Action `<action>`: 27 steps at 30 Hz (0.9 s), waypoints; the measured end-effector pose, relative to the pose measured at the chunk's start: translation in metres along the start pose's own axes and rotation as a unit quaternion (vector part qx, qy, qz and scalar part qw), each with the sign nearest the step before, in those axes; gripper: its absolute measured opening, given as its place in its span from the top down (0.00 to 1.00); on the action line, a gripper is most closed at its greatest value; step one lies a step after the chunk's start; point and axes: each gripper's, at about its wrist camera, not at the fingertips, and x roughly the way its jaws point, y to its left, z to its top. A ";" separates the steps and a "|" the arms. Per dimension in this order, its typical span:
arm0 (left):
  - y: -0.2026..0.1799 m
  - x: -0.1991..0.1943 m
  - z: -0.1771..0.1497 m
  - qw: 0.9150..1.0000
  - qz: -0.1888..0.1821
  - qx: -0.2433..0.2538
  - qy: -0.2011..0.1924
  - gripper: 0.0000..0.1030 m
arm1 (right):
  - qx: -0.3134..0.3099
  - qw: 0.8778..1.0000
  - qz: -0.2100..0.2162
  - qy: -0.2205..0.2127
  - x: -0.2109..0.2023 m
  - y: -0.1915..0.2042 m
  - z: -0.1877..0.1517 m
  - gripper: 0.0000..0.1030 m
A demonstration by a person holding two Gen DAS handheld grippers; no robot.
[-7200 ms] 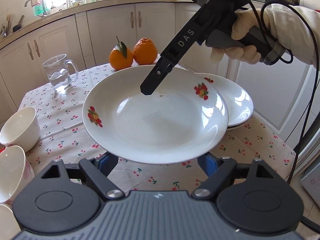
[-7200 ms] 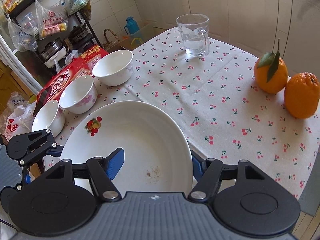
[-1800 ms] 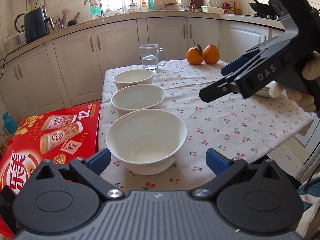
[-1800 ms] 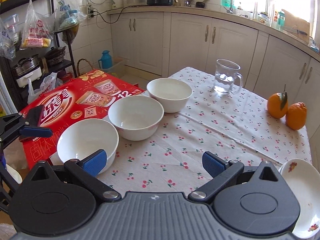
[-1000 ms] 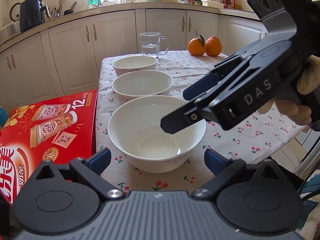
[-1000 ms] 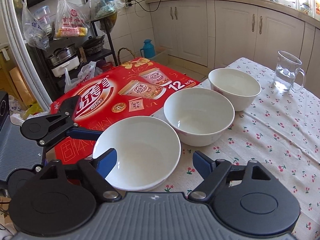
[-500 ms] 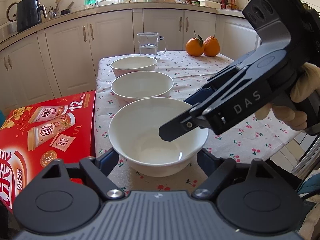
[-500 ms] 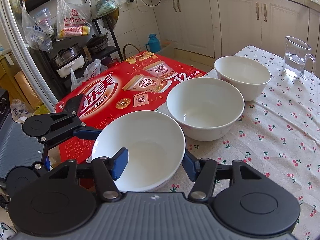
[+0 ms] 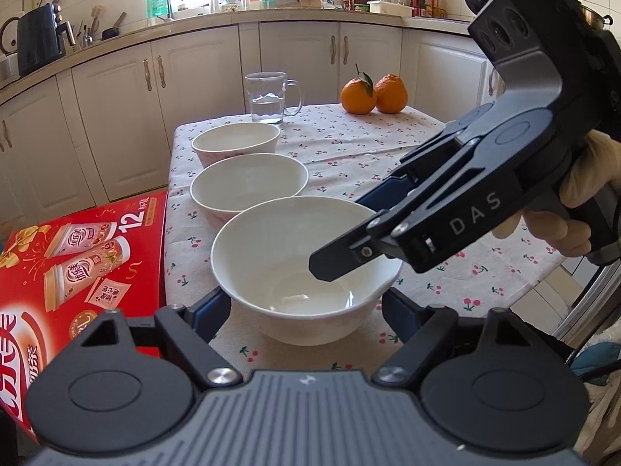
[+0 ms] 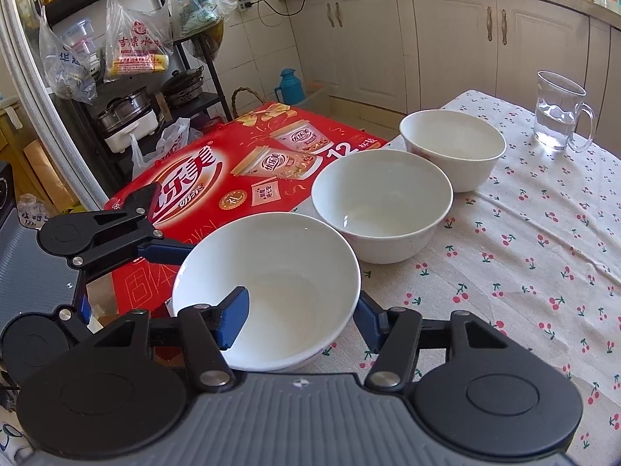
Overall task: Organize plates and bowls
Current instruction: 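Carry the white bowl toward the plate stack with the right gripper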
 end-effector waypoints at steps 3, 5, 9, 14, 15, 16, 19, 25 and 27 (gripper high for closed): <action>-0.005 0.003 0.004 1.000 -0.008 0.006 -0.002 0.18 | 0.003 1.000 -0.008 -0.004 -0.008 -0.004 -0.003 0.37; -0.010 0.005 0.006 1.000 -0.015 0.010 -0.002 0.18 | 0.005 1.000 -0.013 -0.006 -0.013 -0.006 -0.006 0.37; -0.020 0.013 0.013 0.999 -0.028 0.022 -0.003 0.18 | 0.016 0.999 -0.027 -0.012 -0.025 -0.016 -0.013 0.37; -0.035 0.024 0.022 0.998 -0.049 0.037 -0.005 0.18 | 0.033 0.998 -0.047 -0.020 -0.040 -0.028 -0.023 0.37; -0.038 0.027 0.024 0.998 -0.054 0.040 -0.007 0.18 | 0.036 0.998 -0.051 -0.022 -0.043 -0.031 -0.025 0.37; -0.041 0.029 0.025 0.997 -0.058 0.044 -0.008 0.18 | 0.038 0.997 -0.056 -0.024 -0.048 -0.033 -0.027 0.37; -0.050 0.036 0.031 0.996 -0.072 0.053 -0.010 0.18 | 0.048 0.996 -0.068 -0.029 -0.058 -0.041 -0.032 0.37; -0.065 0.052 0.038 0.993 -0.097 0.069 -0.008 0.18 | 0.066 0.993 -0.095 -0.034 -0.073 -0.055 -0.045 0.37; -0.069 0.056 0.039 0.992 -0.103 0.072 -0.007 0.18 | 0.073 0.992 -0.100 -0.035 -0.076 -0.059 -0.049 0.37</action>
